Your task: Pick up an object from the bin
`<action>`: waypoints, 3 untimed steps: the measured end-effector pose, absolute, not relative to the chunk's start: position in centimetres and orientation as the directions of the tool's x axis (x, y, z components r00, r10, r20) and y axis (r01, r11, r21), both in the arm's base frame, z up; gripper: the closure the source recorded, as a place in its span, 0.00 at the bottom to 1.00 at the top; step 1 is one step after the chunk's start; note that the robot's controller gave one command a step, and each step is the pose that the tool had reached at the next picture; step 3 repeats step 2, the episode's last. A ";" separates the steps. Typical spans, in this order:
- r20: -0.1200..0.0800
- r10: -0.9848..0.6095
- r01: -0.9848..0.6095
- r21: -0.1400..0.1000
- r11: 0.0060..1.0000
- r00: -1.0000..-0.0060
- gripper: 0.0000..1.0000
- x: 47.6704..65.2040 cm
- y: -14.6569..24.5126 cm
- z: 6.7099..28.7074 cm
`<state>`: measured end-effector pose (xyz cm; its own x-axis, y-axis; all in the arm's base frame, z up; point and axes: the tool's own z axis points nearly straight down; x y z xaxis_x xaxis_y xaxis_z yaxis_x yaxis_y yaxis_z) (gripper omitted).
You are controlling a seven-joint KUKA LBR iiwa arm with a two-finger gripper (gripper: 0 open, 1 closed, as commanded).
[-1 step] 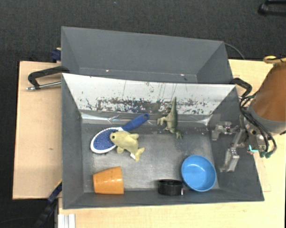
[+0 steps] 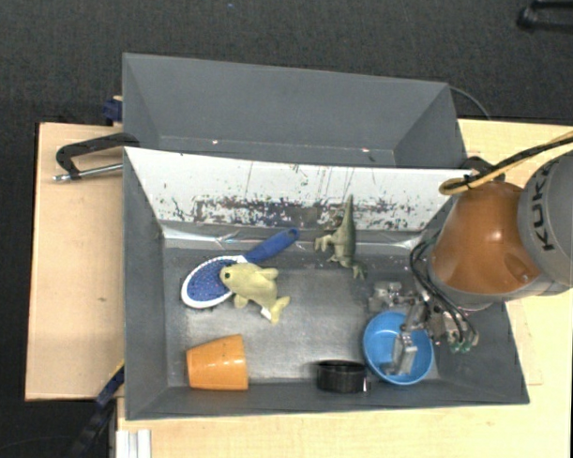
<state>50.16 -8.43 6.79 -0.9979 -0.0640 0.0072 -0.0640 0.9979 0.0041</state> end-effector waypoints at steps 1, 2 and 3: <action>-0.003 -0.062 -0.062 0.000 0.998 -0.998 1.00 50.4 -8.6 7.3; -0.017 0.012 0.012 -0.003 1.000 -1.000 1.00 54.7 -12.0 27.6; -0.017 0.012 0.012 -0.003 1.000 -1.000 1.00 54.7 -12.0 27.6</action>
Offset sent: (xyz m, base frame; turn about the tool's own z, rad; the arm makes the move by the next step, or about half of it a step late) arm 0.0000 0.0000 0.0000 0.0000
